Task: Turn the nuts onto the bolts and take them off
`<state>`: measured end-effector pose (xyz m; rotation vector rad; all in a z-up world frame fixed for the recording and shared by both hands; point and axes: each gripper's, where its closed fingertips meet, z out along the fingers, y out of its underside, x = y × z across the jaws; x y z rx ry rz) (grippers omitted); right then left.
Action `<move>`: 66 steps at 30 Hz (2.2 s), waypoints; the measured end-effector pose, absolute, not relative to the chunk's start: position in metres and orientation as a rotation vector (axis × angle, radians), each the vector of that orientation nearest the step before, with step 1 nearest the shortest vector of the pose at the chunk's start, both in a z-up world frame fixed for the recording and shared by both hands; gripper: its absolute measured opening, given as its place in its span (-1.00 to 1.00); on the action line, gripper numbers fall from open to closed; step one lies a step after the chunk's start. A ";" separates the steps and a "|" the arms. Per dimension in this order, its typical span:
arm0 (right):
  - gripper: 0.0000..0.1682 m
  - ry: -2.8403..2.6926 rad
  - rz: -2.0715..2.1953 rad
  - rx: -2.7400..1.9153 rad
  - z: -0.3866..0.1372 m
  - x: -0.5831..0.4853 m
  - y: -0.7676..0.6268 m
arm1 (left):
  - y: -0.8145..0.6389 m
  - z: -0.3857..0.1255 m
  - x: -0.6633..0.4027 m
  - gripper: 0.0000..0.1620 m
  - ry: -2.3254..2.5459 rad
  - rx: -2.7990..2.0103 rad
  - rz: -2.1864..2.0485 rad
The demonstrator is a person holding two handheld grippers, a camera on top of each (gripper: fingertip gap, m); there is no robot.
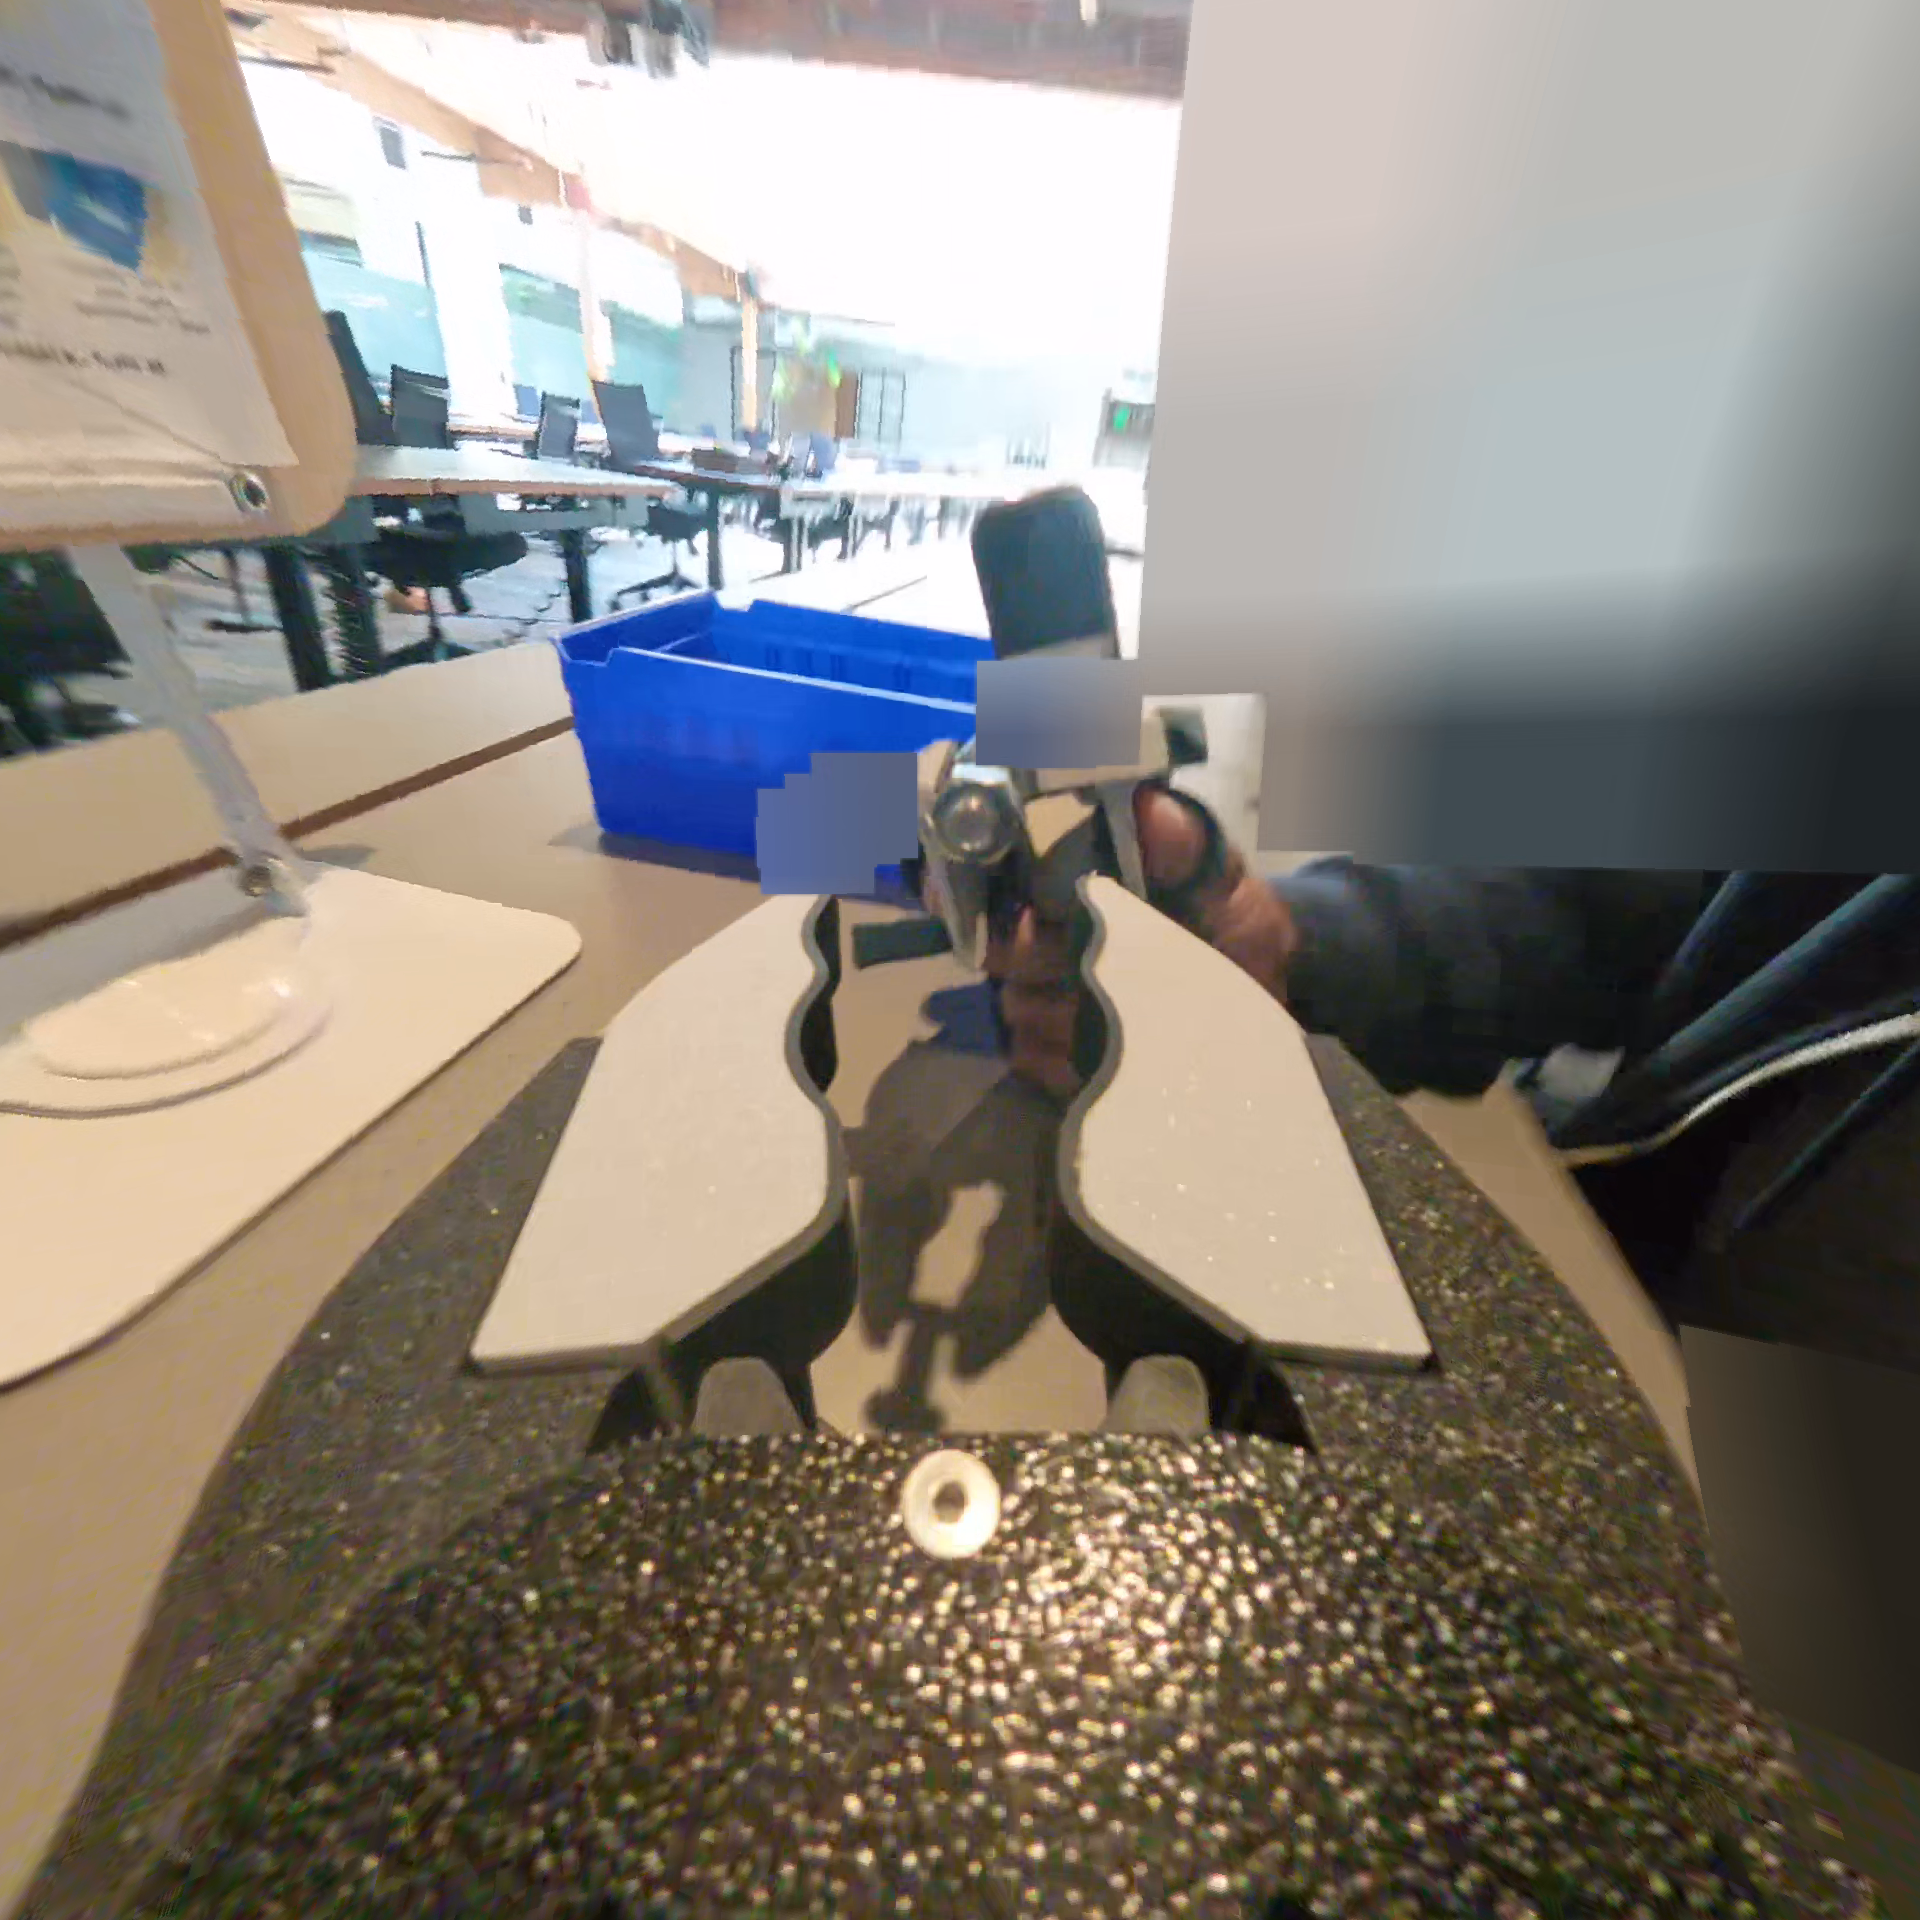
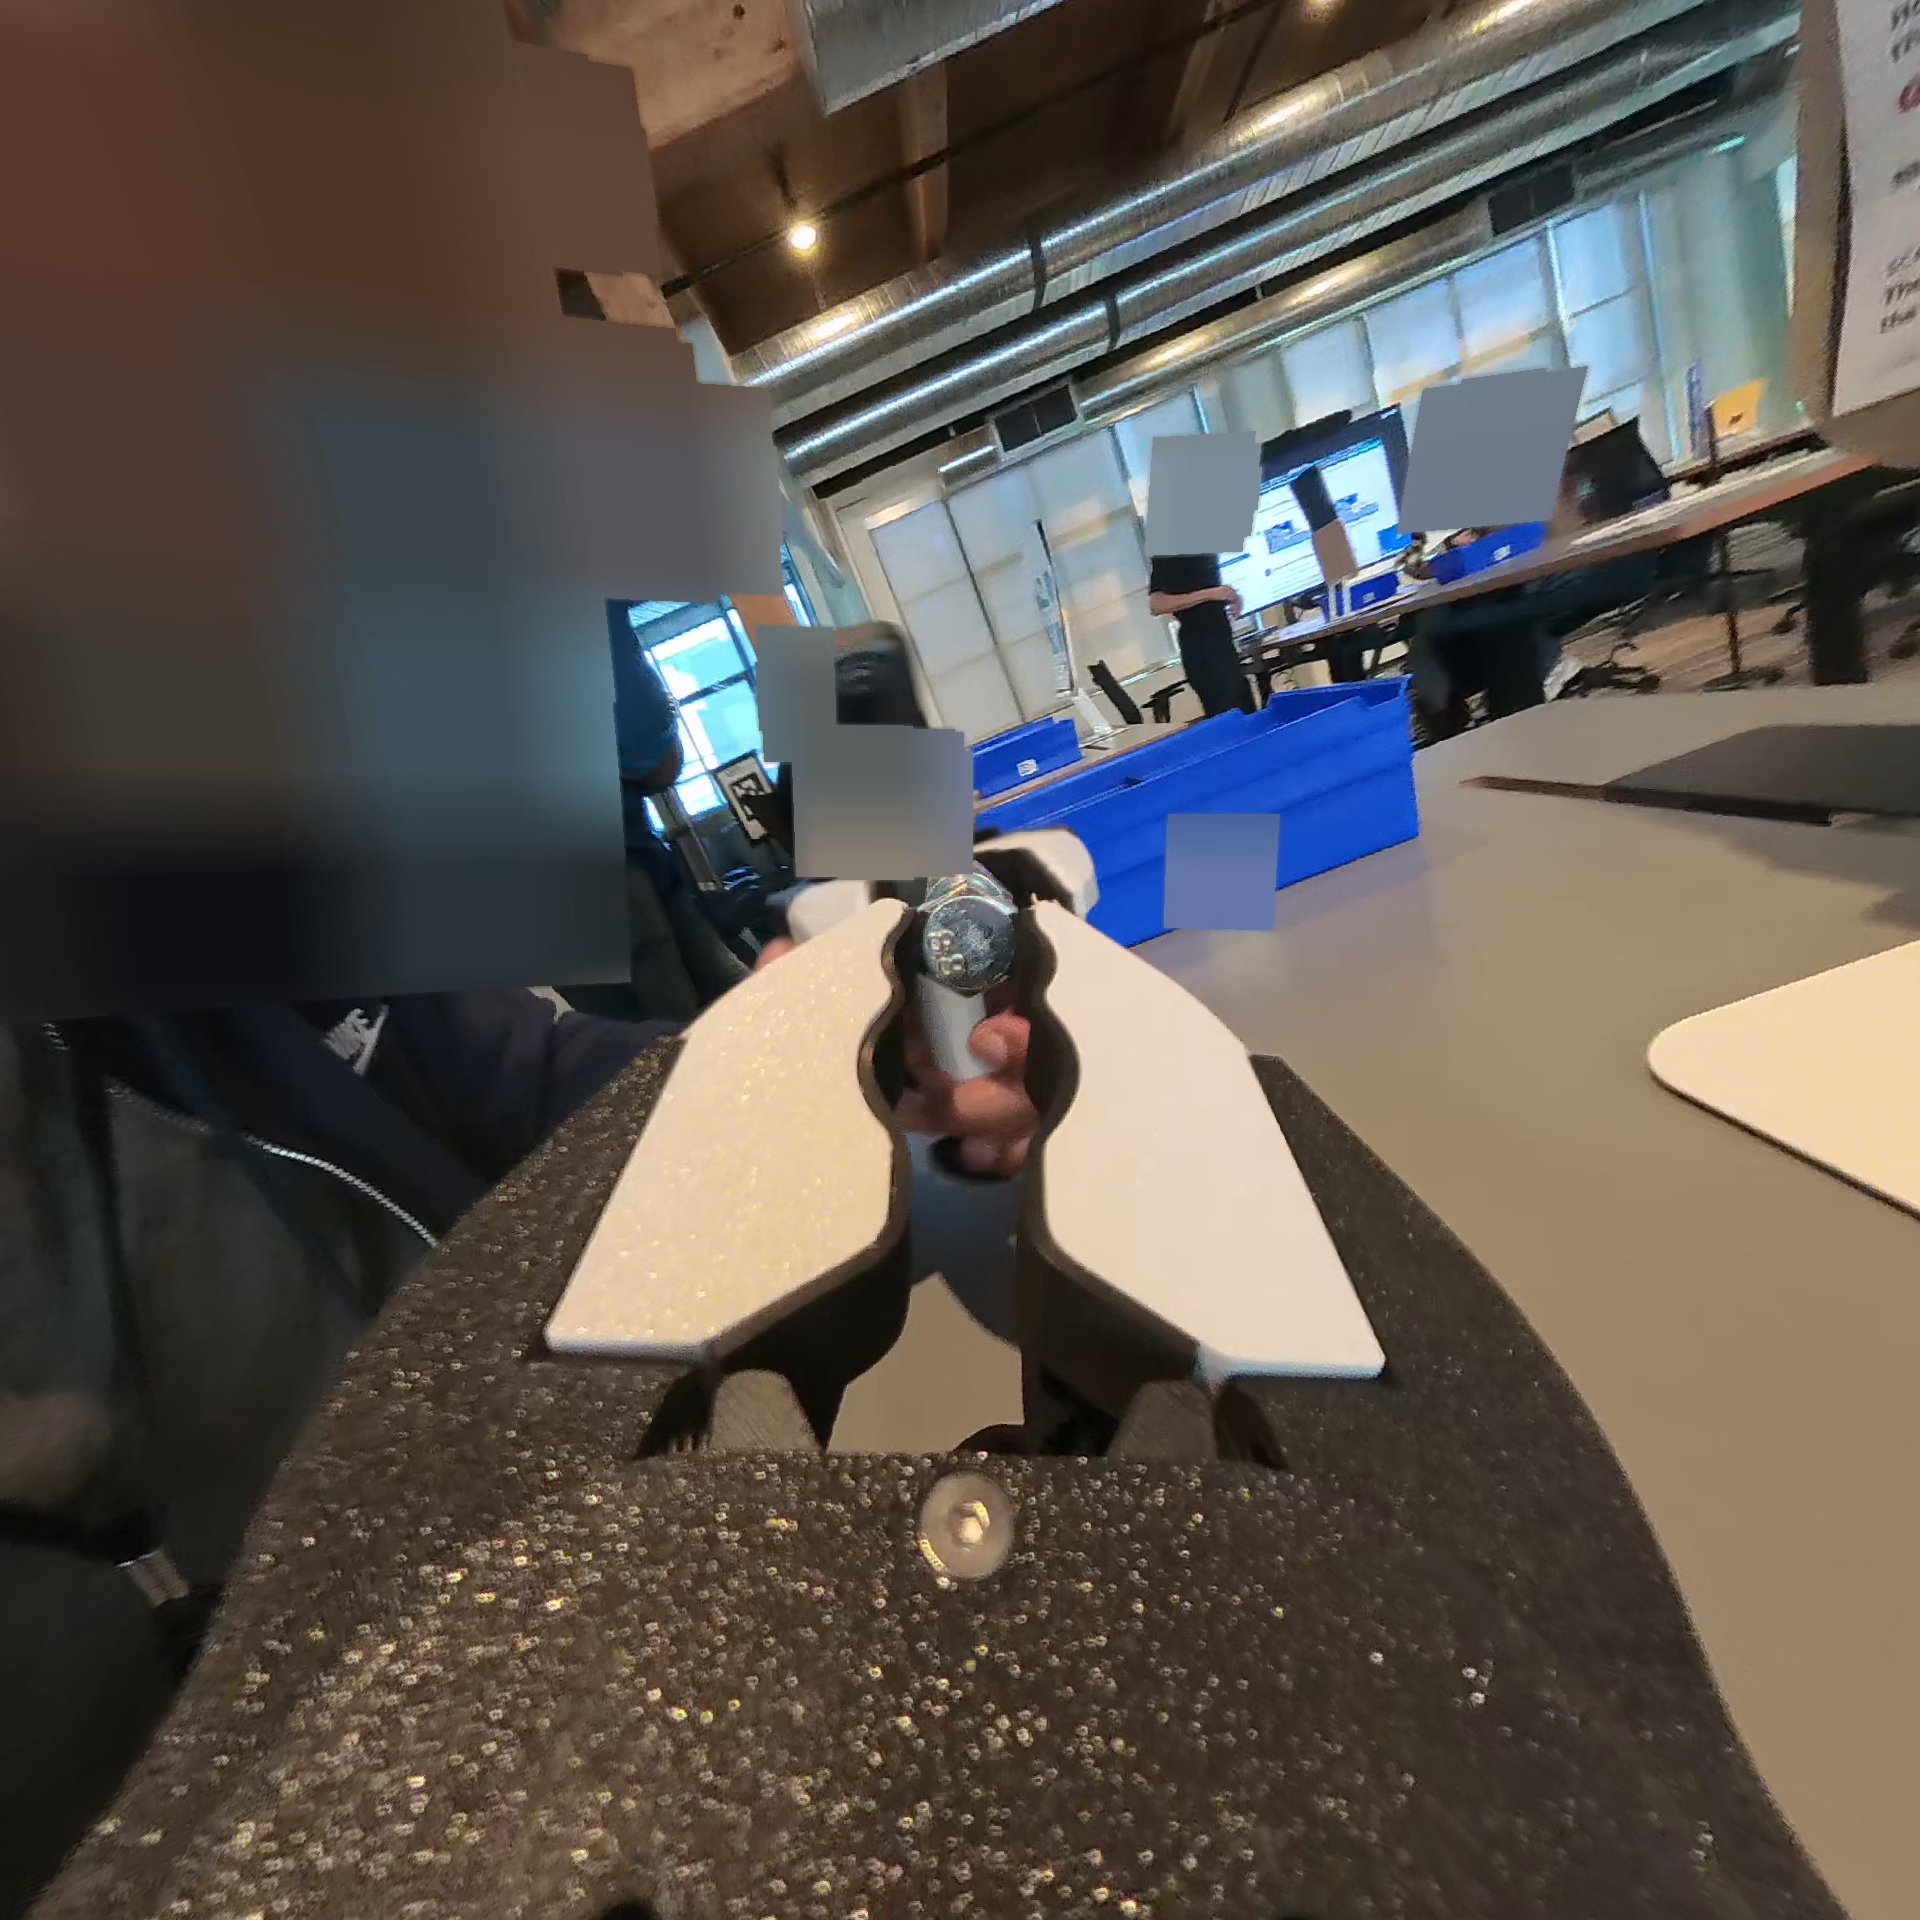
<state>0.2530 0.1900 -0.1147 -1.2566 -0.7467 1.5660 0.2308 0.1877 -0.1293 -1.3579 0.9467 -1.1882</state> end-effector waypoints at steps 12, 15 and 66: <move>-0.80 -0.818 1.522 -1.287 -0.122 0.242 0.184 | 0.183 -0.128 0.242 -0.78 0.899 -1.358 -1.240; -0.80 -0.800 1.551 -1.292 -0.123 0.242 0.185 | 0.184 -0.130 0.241 -0.78 0.985 -1.299 -1.015; -0.80 -0.795 1.597 -1.277 -0.122 0.240 0.181 | 0.179 -0.135 0.243 -0.78 1.040 -1.255 -0.934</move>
